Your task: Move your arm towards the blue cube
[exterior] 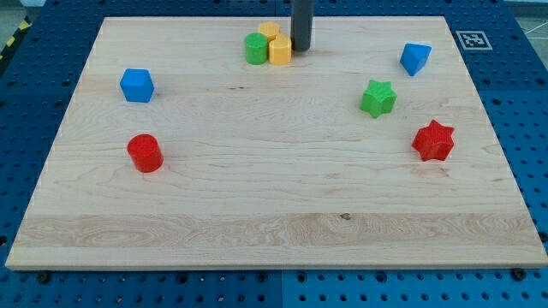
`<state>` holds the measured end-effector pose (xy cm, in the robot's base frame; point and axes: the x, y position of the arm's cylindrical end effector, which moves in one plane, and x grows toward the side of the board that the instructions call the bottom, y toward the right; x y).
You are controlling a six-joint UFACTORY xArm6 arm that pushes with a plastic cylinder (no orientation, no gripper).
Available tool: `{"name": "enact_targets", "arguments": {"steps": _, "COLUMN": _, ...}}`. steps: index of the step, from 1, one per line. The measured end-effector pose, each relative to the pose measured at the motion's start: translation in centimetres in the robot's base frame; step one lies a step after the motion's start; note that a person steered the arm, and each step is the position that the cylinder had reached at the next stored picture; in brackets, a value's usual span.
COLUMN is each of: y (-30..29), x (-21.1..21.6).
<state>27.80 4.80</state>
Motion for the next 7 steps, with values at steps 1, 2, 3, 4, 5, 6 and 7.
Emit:
{"name": "enact_targets", "arguments": {"steps": 1, "y": 1.5, "x": 2.1}}
{"name": "enact_targets", "arguments": {"steps": 2, "y": 1.5, "x": 2.1}}
{"name": "enact_targets", "arguments": {"steps": 3, "y": 0.7, "x": 2.7}}
{"name": "enact_targets", "arguments": {"steps": 4, "y": -3.8, "x": 7.2}}
{"name": "enact_targets", "arguments": {"steps": 5, "y": -9.5, "x": 11.0}}
{"name": "enact_targets", "arguments": {"steps": 6, "y": -14.4, "x": 11.9}}
{"name": "enact_targets", "arguments": {"steps": 7, "y": -19.2, "x": 11.5}}
